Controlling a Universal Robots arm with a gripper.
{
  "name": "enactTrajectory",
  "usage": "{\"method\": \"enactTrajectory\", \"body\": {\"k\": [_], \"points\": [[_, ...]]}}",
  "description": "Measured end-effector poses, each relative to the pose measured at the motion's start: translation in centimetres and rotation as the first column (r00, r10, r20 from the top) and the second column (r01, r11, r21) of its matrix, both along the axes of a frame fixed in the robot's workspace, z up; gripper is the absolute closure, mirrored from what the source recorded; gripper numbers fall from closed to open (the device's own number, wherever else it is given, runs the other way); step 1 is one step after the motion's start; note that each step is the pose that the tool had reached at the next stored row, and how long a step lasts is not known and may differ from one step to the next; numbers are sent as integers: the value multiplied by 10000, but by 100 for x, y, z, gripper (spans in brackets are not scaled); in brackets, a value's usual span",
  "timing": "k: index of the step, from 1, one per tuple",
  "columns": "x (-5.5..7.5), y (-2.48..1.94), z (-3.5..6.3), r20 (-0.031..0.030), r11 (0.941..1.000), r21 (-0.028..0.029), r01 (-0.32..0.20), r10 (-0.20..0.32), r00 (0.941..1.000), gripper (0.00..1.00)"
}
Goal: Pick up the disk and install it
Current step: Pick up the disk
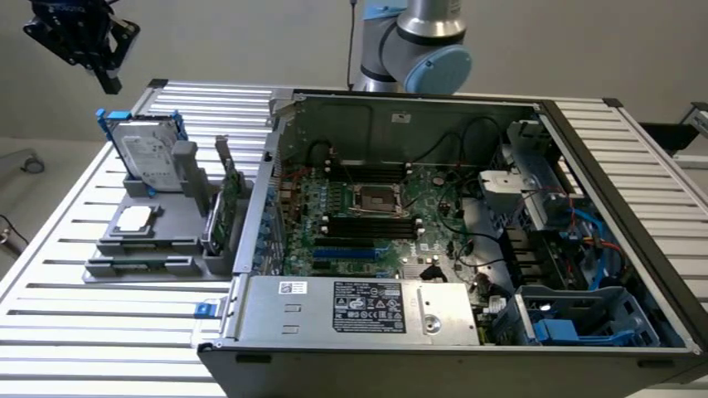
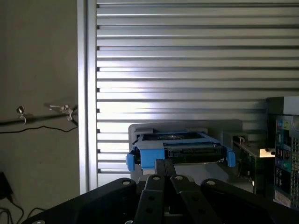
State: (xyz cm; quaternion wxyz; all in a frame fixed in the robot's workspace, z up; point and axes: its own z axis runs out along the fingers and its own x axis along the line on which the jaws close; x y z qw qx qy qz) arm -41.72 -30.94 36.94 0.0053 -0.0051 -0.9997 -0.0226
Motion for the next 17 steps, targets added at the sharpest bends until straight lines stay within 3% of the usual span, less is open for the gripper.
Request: {"method": "enactTrajectory", "body": {"k": [12,17], "points": [[0,0,-8,0,10000,0,-18,18,10000,89],[-3,0,-78,11,9970,7,-779,779,9970,89]]}}
